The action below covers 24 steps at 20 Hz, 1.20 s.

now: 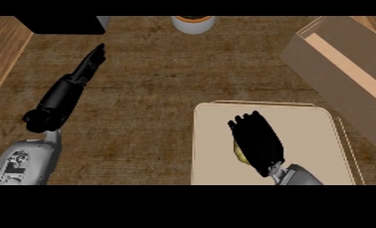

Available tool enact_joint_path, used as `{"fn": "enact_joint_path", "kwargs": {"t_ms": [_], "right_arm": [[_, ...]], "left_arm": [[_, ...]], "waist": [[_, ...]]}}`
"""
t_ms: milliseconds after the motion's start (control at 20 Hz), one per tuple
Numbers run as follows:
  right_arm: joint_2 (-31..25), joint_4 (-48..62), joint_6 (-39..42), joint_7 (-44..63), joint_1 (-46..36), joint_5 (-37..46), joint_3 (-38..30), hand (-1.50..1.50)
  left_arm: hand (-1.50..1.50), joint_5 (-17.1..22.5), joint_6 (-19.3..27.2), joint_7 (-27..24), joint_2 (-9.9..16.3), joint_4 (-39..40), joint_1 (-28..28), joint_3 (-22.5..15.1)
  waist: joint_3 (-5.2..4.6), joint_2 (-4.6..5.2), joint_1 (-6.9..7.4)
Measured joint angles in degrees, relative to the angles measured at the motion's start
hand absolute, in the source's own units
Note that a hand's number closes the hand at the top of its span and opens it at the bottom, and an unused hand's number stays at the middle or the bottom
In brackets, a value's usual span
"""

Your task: Pick the squash from the tray and place it in the cardboard box

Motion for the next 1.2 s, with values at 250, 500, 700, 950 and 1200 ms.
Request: {"fn": "enact_joint_path", "kwargs": {"t_ms": [250, 500, 700, 950, 1200], "right_arm": [[6.9, 6.7, -6.3, -4.1, -6.5, -10.6, -12.9, 1.5], [8.0, 13.5, -10.5, -9.1, -16.2, -12.7, -19.9, 1.5], [8.0, 11.9, -11.1, -8.8, -19.6, -13.3, -24.0, 1.5], [7.4, 8.7, -13.2, -3.2, -22.1, -15.3, -32.8, 1.5], [6.2, 9.2, -15.5, 2.7, -25.3, -16.5, -41.3, 1.5]], "left_arm": [[0.0, -0.5, -0.1, 0.0, -0.5, -0.1, -0.4, -0.7], [0.0, -1.6, 0.7, -0.5, -1.6, -0.4, 0.7, -1.2], [0.0, -1.6, 0.6, 0.4, -1.7, -1.5, 1.4, -0.7], [0.0, -1.2, -0.1, 0.6, -1.2, -0.9, 0.9, 0.2], [0.0, -1.0, -0.5, 0.0, -1.3, -0.1, 0.5, 0.7]], "waist": [[0.1, 0.45, 0.89], [0.01, 0.11, 0.52], [-0.03, -0.19, -0.09], [-0.05, -0.33, -0.75], [-0.05, -0.26, -0.73]]}}
